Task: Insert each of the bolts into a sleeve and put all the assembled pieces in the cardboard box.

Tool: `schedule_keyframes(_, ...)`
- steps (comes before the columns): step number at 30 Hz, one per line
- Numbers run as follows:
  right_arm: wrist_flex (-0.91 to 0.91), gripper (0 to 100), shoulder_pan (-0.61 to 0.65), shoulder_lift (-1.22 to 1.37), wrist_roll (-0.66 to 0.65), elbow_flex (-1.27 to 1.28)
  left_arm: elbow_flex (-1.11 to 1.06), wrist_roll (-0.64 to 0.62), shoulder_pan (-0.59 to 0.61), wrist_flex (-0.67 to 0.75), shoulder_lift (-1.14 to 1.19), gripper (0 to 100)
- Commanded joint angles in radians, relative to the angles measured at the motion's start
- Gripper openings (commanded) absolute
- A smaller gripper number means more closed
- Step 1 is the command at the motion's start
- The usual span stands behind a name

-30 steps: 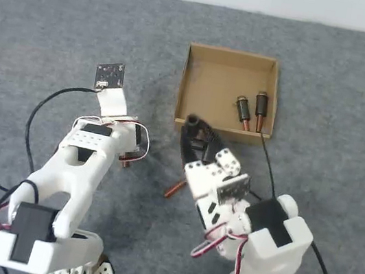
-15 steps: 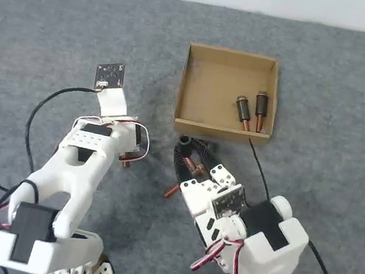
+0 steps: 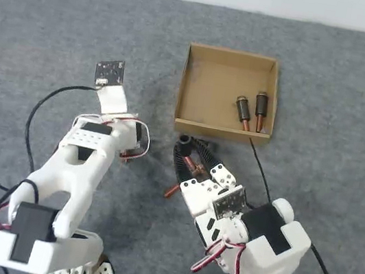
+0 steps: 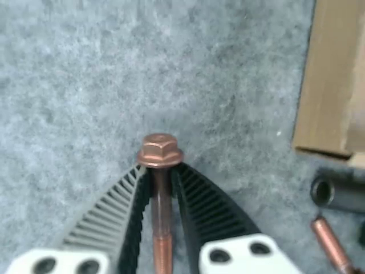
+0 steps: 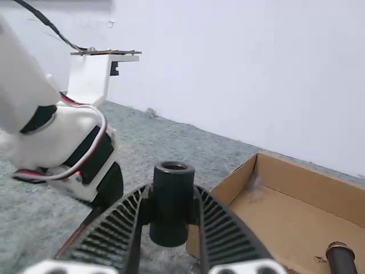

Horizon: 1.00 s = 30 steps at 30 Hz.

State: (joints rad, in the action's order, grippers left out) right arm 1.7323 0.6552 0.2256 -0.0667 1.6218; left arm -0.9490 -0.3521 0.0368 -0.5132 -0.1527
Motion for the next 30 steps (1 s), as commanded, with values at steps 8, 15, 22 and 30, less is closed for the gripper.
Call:
schedule_keyframes(8, 0.025, 0.7, -0.001, -0.048, -0.018, 0.026, 0.179, -0.006, 0.005, 0.029, -0.203, 1)
schedule_keyframes(15, 0.025, 0.7, -0.001, -0.048, -0.018, 0.029, 0.14, -0.006, 0.003, 0.031, -0.457, 1)
schedule_keyframes(22, 0.025, 0.7, -0.001, -0.048, -0.018, 0.029, 0.015, -0.003, -0.121, 0.031, -0.661, 1)
schedule_keyframes(30, 0.025, 0.7, -0.001, -0.048, -0.018, 0.029, -0.116, -0.005, -0.311, 0.032, -0.852, 1)
